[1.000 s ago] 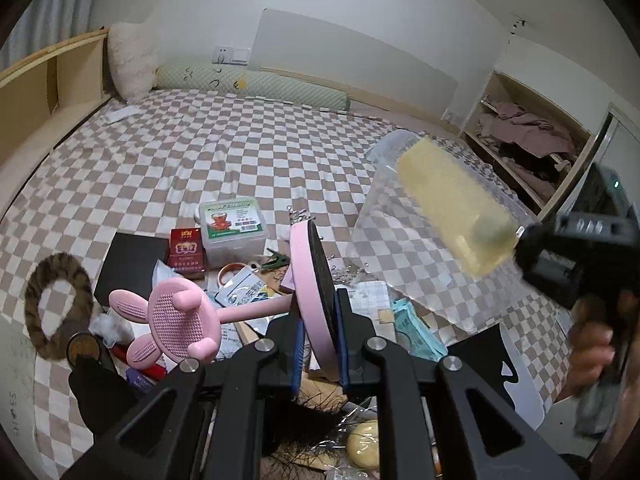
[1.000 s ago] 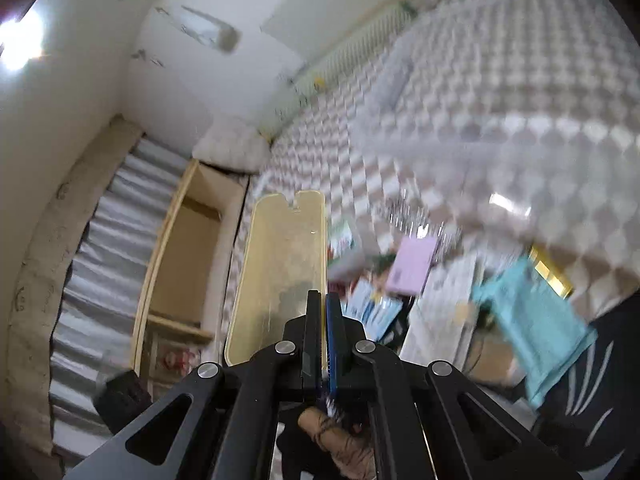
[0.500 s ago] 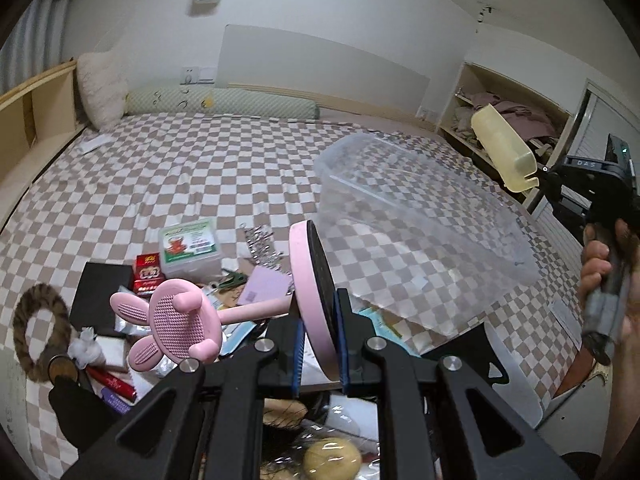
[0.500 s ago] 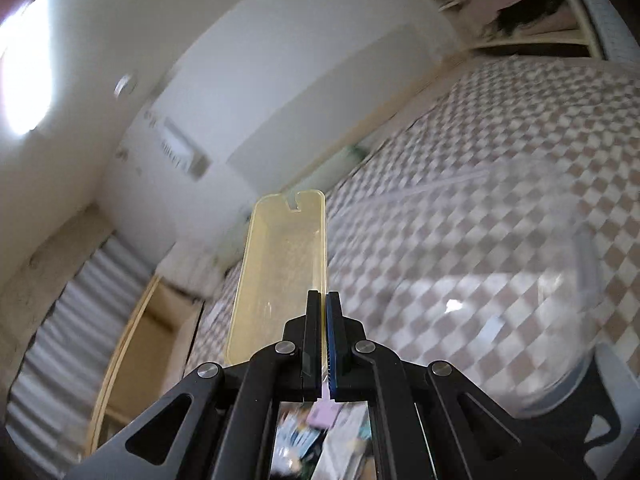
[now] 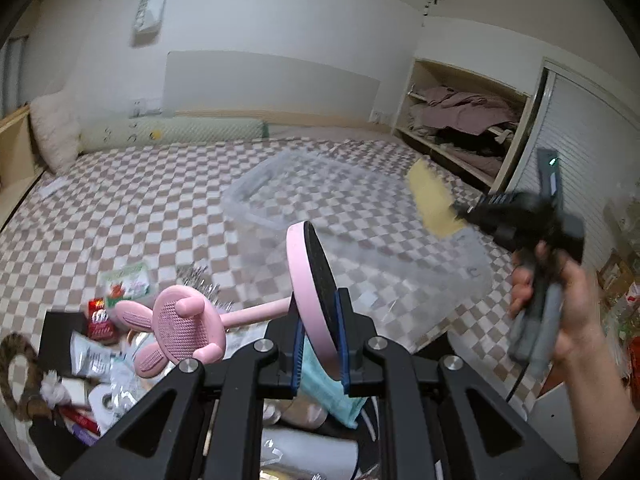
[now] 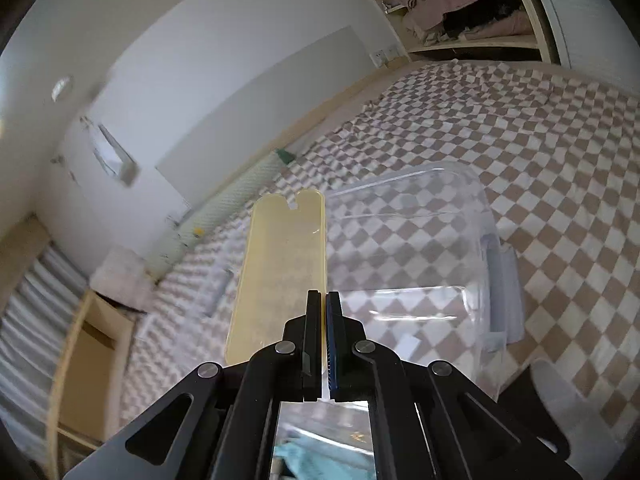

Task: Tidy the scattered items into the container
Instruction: 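Lift the pink stand and yellow tray toward the clear plastic box, then lower the pink stand into the box and open the left tool while the right tool releases the tray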

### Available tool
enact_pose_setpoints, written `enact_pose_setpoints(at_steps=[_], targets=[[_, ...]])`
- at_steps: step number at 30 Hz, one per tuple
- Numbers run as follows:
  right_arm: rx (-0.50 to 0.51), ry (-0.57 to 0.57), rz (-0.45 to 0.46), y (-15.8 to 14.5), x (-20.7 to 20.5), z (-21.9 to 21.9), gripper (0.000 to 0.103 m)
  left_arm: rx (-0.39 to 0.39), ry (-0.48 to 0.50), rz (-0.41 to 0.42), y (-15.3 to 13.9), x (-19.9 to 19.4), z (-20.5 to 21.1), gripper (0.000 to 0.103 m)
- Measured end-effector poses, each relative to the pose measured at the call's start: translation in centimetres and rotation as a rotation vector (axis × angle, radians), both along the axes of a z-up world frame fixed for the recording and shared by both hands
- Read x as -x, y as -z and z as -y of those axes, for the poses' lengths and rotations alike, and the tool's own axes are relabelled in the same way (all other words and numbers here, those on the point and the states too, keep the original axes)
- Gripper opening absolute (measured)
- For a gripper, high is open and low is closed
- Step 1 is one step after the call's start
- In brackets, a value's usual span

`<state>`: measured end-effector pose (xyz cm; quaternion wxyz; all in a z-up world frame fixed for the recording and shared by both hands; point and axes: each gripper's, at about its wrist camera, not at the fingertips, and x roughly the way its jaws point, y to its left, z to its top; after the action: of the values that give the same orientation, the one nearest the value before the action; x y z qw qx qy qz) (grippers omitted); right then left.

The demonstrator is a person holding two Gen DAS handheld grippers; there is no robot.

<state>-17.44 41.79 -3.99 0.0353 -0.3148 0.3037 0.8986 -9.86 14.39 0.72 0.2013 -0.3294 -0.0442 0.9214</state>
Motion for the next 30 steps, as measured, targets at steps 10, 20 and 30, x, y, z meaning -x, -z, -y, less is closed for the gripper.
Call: enact_pose_setpoints(at_steps=[10,20,30], targets=[[-0.071,-0.023,0.093,1.7,0.4,0.8,0.003,0.033,0.041,-0.099,-3.6,3.2,-3.9,0.015],[-0.208,-0.027,0.167,2.8,1.2,1.6,0.003,0.088,0.069,-0.158,-5.7,7.5,-8.5,0.015],[-0.242,-0.046,0.21,3.9,1.9,1.7,0.003,0.162,0.075,-0.162,-3.3,11.9,-12.2,0.015]])
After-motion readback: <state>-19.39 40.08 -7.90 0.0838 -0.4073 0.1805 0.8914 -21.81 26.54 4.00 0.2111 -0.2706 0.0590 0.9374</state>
